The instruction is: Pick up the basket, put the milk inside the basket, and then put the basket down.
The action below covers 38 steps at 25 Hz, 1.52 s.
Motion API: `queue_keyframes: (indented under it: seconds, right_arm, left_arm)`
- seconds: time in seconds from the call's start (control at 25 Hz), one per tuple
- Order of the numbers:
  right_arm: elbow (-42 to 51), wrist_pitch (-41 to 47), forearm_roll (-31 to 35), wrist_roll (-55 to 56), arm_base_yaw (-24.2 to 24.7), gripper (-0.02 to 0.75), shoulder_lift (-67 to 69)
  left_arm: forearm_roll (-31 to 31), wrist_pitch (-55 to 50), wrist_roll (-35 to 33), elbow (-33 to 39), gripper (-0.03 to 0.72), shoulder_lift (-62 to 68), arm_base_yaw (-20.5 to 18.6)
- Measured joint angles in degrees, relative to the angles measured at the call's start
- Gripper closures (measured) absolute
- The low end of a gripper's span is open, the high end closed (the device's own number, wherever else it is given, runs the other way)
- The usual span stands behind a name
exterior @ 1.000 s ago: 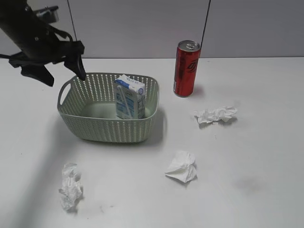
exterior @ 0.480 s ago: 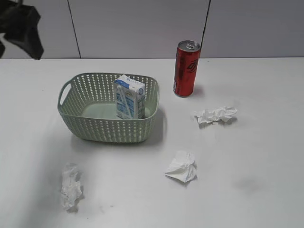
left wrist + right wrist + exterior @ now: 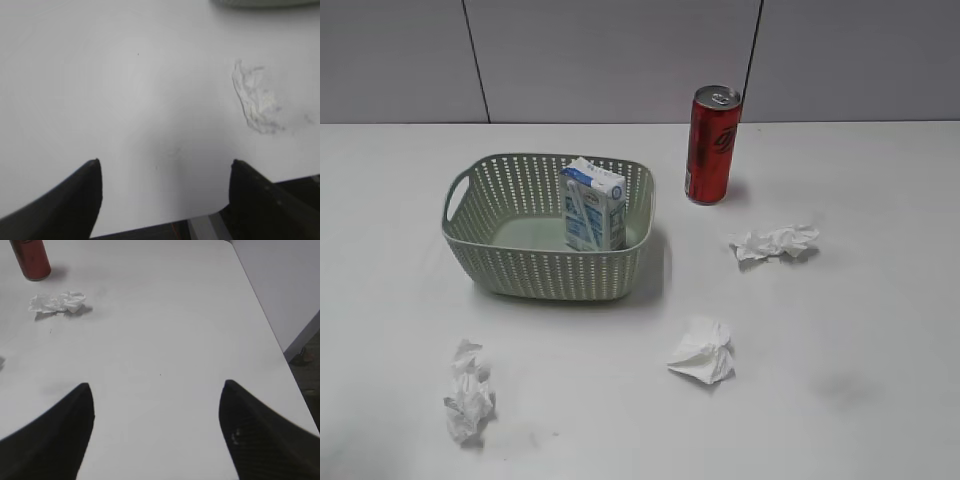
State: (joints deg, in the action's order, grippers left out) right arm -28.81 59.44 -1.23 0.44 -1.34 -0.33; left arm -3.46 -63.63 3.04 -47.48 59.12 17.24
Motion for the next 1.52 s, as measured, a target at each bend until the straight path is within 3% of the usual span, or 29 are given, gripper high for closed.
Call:
queue_keyframes:
  seconds: [0.36,0.76,0.92,1.24,1.52]
  right_arm:
    - [0.0,0.0,0.0,0.0,0.0,0.148,0.0]
    - [0.0,0.0,0.0,0.0,0.0,0.148,0.0]
    - [0.0,0.0,0.0,0.0,0.0,0.148,0.0]
    - [0.0,0.0,0.0,0.0,0.0,0.148,0.0]
    - [0.0,0.0,0.0,0.0,0.0,0.150,0.0]
  left_arm:
    - [0.0,3.2,-5.8,16.0,0.106,-17.4,0.0]
    - [0.0,17.5,-8.8,22.4,0.106,-21.7,0.0]
    - [-0.3,17.8,-9.0,22.5,0.111,-21.7,0.0]
    - [-0.4,2.3,-9.0,20.0,0.116,-21.7,0.0]
    - [-0.3,1.6,-9.0,20.0,0.120,-21.7,0.0]
